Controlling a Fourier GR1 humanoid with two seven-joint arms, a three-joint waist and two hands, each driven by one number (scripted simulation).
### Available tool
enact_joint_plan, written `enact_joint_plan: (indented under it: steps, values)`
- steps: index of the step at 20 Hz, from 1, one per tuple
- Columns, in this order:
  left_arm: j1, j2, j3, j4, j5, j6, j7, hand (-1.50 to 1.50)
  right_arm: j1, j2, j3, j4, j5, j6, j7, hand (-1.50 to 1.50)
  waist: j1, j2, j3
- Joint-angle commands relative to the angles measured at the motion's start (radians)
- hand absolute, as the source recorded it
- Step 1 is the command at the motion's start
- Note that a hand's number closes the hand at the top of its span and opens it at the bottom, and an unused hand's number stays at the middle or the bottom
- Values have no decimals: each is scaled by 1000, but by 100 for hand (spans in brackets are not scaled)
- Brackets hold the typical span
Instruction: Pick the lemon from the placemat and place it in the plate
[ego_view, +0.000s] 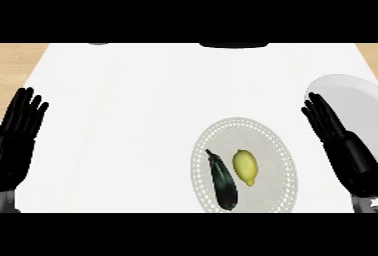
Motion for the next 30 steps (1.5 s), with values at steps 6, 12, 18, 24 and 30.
enact_joint_plan:
  steps: [6, 12, 18, 24, 30]
  values:
    - [56, -24, -132, 116, -136, 91, 136, 0, -72, 47, 207, -218, 82, 298, -364, 150, -21, -1, -14]
    - [51, -81, -168, 161, -137, 115, 160, 0, -12, 53, 67, -101, 563, -170, -619, 150, -71, 9, -10]
    - [13, -126, -243, 154, -188, 140, 191, 0, 22, 140, 154, 143, 295, 130, -1013, -150, -6, 18, -9]
    - [-39, -130, -233, 194, -206, 146, 233, 0, -25, 107, 157, 383, 675, -98, -1132, -150, -14, 6, -16]
    - [-95, -179, -227, 256, -242, 193, 234, 0, 13, 31, 82, 228, 843, -248, -923, -150, -43, -1, -20]
